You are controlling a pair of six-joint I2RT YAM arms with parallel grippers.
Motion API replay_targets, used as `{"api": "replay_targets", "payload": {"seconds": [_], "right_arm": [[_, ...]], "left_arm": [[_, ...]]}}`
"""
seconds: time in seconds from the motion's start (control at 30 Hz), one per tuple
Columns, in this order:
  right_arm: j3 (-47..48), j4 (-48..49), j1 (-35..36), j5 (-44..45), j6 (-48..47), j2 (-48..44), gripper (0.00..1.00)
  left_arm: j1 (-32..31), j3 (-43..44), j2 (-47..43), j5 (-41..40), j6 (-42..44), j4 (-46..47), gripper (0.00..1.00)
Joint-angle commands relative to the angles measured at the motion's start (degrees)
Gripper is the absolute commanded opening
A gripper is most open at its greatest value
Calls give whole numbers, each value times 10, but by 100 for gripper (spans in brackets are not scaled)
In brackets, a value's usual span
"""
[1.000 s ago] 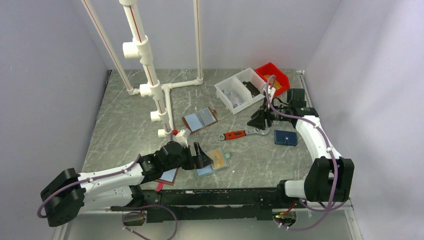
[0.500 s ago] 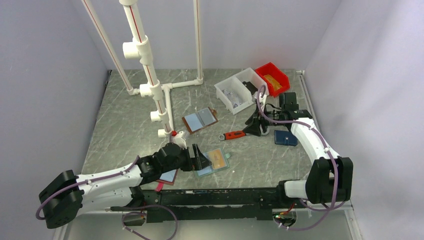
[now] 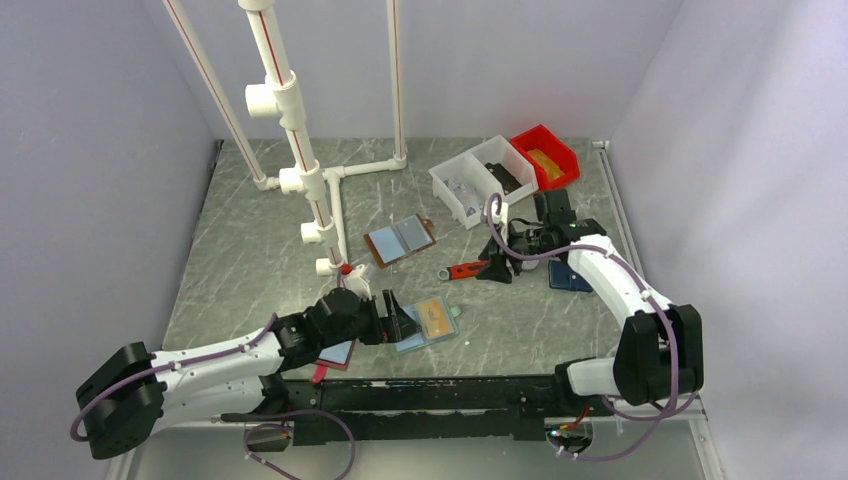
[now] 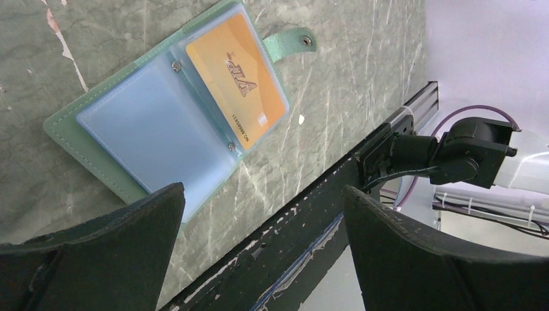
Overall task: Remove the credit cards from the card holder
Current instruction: Remove the credit card from the card holder.
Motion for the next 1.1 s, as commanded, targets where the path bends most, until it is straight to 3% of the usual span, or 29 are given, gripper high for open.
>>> {"api": "replay_targets", "payload": {"seconds": [0.0, 1.07], "right_arm": [[-7, -20, 30, 19, -67, 9, 53], [-31, -44, 70, 66, -167, 15, 54]], "left_arm": [[-1, 3, -4, -10, -13, 8, 97], [-8, 23, -2, -33, -60, -46, 95]]}}
